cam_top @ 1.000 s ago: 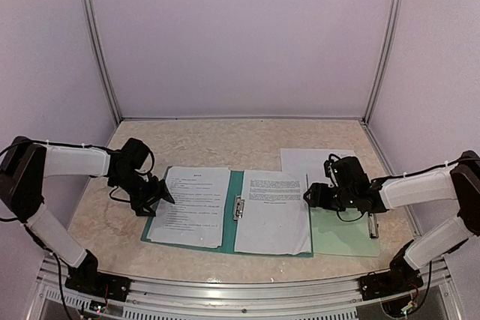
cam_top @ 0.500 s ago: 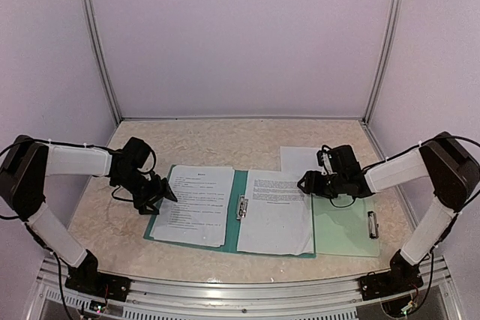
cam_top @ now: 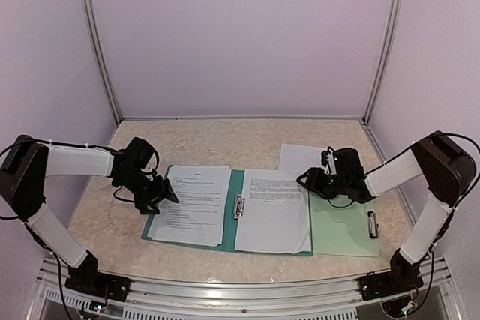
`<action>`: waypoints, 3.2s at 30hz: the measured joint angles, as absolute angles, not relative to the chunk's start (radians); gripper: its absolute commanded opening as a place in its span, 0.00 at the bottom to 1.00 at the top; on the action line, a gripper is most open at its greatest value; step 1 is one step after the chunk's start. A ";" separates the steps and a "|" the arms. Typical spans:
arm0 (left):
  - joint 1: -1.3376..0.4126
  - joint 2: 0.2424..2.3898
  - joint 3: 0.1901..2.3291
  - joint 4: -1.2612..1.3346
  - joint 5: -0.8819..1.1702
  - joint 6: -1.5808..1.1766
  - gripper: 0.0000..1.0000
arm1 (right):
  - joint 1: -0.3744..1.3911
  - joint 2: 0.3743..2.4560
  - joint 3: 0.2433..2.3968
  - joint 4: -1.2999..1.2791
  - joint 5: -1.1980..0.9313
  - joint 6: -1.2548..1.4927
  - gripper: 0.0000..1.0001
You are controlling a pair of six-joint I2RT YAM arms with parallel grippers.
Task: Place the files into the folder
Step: Pick up the folder with files from the center of the board, then close the folder with files at the center of the board.
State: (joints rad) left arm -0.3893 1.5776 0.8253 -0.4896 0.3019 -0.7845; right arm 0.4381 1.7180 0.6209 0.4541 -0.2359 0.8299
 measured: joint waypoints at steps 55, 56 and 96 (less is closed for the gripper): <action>-0.454 1.632 0.872 -0.450 0.315 -0.789 0.74 | 0.669 1.584 1.069 0.161 -0.487 0.834 0.92; -0.454 1.632 0.873 -0.450 0.315 -0.789 0.74 | 0.675 1.589 1.080 0.161 -0.489 0.834 0.92; -0.420 1.597 0.850 -0.466 0.310 -0.786 0.74 | 0.814 1.931 1.254 0.470 -0.635 0.977 0.99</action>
